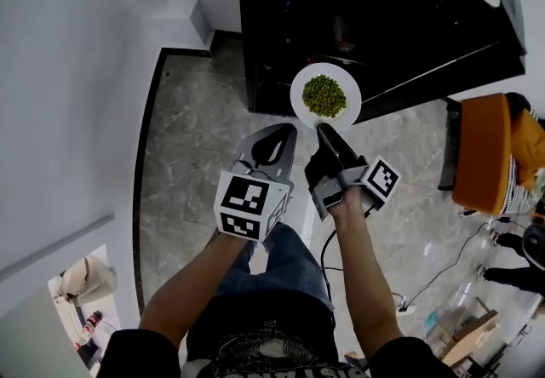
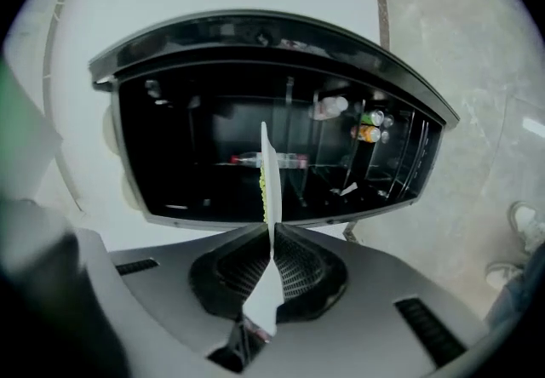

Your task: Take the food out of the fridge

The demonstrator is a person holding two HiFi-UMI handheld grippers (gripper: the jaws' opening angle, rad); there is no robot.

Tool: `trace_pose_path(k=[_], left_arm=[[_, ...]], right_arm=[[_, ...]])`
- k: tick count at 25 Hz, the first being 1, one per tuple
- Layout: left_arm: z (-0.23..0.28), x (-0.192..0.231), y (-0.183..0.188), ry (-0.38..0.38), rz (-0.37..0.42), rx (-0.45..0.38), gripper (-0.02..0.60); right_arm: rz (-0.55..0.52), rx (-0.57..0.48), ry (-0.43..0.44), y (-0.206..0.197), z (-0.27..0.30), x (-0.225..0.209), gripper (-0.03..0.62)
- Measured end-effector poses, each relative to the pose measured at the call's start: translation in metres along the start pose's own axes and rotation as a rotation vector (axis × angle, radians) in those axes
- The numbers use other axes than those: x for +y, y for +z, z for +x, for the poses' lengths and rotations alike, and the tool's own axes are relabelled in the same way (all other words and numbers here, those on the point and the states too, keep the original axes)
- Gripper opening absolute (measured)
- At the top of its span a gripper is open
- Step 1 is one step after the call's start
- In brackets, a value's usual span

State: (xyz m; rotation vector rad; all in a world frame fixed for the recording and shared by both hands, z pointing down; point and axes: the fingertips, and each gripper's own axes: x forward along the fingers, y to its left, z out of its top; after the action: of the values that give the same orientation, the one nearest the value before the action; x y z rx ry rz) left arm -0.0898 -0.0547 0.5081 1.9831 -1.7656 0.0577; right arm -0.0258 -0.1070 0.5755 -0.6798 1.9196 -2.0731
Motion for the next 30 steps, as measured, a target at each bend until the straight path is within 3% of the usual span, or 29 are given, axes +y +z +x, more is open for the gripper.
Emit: trace_pose_path(k=[11, 21, 30], left_arm=[[-0.059, -0.049, 0.082, -0.017, 0.029, -0.046, 0.003], [-0.085, -0.076, 0.112, -0.027, 0.063, -0.055, 0.003], [-0.085, -0.082, 0.12, -0.045, 0.084, -0.071, 0.003]], right_arm=[[-0.052, -0.008, 0.074, -0.032, -0.057, 0.134, 0.011], [-0.044, -0.018, 0.065, -0.045, -0.089, 0.175, 0.011], [-0.035, -0.042, 0.077, -0.047, -0.092, 0.18, 0.011]])
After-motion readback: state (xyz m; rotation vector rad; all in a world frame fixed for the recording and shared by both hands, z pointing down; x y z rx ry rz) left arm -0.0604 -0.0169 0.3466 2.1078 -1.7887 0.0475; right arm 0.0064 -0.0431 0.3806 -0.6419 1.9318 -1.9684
